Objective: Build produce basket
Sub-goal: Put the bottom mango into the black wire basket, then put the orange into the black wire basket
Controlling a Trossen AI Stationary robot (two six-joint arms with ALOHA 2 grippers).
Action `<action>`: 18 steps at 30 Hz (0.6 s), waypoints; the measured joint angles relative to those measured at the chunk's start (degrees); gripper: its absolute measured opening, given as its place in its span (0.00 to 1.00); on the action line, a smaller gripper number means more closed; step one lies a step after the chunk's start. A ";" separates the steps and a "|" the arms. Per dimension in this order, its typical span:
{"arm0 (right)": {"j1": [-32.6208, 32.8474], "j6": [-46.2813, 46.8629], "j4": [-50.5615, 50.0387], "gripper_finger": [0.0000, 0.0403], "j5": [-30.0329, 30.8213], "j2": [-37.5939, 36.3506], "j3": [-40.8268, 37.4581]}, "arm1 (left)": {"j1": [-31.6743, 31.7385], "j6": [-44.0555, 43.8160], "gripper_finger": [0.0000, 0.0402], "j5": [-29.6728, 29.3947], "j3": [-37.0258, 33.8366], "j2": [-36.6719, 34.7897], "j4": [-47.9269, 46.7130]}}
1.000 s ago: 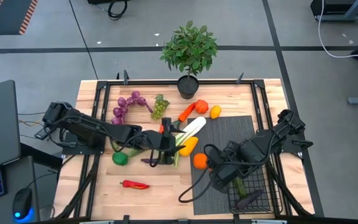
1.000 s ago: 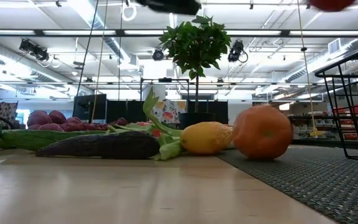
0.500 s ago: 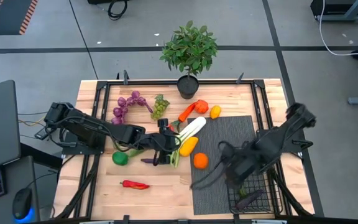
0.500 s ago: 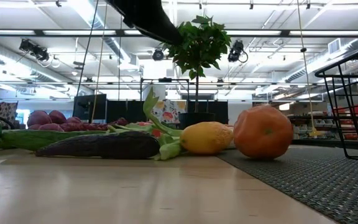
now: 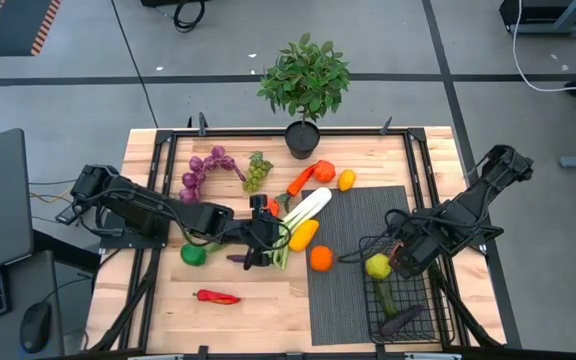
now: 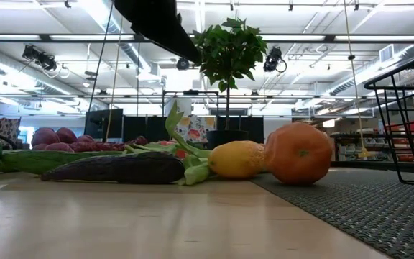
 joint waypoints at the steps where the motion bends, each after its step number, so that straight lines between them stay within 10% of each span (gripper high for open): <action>1: 0.33 -0.48 0.03 0.67 0.00 -0.41 -0.76 | 0.00 -0.02 0.48 0.52 0.00 0.00 -0.31; 8: 0.41 -4.07 -0.01 0.97 3.57 -3.48 -2.43 | 0.11 -1.18 0.51 1.22 0.00 0.00 -2.31; 18: -3.34 -15.94 10.99 0.93 17.83 -7.23 2.13 | 0.90 -1.98 0.52 1.44 0.00 0.00 -8.27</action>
